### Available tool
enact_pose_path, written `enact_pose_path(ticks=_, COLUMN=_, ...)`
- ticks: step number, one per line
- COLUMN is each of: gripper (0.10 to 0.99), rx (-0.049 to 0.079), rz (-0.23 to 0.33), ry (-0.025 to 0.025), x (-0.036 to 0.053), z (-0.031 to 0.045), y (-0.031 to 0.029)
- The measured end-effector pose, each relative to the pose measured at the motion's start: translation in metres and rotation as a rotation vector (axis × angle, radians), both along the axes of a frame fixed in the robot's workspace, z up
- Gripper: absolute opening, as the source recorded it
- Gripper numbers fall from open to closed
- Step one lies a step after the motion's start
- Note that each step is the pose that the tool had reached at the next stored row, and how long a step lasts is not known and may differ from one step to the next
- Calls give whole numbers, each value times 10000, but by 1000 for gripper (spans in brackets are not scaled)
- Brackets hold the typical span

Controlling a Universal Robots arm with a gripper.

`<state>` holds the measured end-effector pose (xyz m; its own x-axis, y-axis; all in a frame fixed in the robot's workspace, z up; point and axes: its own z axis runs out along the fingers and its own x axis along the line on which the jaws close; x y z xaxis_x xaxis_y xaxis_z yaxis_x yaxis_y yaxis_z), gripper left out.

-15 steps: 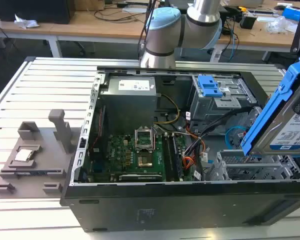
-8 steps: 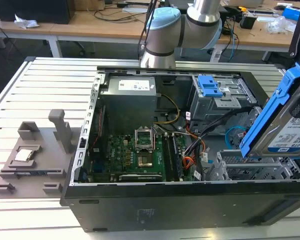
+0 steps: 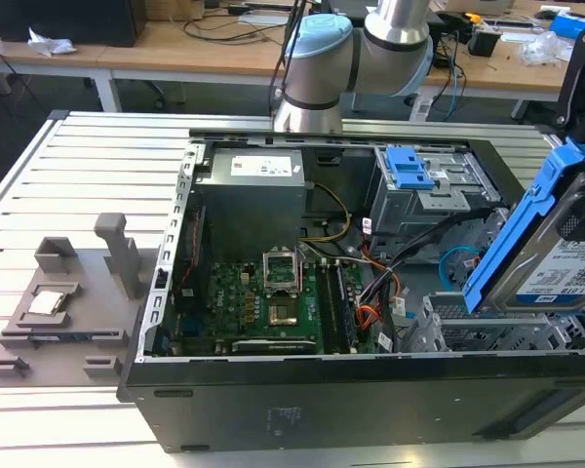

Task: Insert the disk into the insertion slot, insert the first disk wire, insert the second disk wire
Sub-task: 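Insert the disk into the insertion slot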

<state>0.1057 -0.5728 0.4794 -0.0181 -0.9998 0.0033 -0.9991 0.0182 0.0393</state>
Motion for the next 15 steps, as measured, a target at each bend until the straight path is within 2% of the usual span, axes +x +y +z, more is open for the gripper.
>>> enact_pose_path(ticks=8, gripper=365, rx=1, rz=0, ry=0, x=0, z=-66, y=5)
enact_pose_path(ticks=15, gripper=365, rx=0, rz=0, ry=0, x=0, z=-109, y=124)
